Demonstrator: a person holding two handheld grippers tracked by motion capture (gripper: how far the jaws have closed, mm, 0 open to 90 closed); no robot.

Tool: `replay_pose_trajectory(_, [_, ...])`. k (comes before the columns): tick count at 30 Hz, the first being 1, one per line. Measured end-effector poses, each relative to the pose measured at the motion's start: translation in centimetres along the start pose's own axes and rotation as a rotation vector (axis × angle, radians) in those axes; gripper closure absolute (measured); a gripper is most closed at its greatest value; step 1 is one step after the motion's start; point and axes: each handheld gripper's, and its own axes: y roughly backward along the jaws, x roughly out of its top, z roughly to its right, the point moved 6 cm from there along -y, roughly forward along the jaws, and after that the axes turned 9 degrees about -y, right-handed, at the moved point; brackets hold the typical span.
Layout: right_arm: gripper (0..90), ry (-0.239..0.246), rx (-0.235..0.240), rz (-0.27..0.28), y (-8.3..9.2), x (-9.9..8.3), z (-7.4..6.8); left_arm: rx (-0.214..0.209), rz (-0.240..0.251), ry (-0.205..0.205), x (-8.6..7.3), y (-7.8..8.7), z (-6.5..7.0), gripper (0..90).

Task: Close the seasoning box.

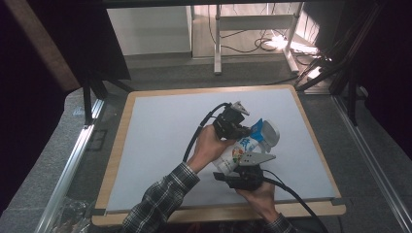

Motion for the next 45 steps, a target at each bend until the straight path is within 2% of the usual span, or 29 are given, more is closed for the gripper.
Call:
replay_pose_trajectory(11, [62.7, 0.005, 0.01, 0.007, 0.11, 0.22, -0.18, -0.005, -0.02, 0.003, 0.13, -0.15, -0.05, 89.3])
replay_pose_trajectory(45, [62.7, 0.002, 0.03, 0.021, 0.21, 0.56, -0.49, -0.018, -0.039, 0.017, 0.18, -0.35, -0.31, 88.8])
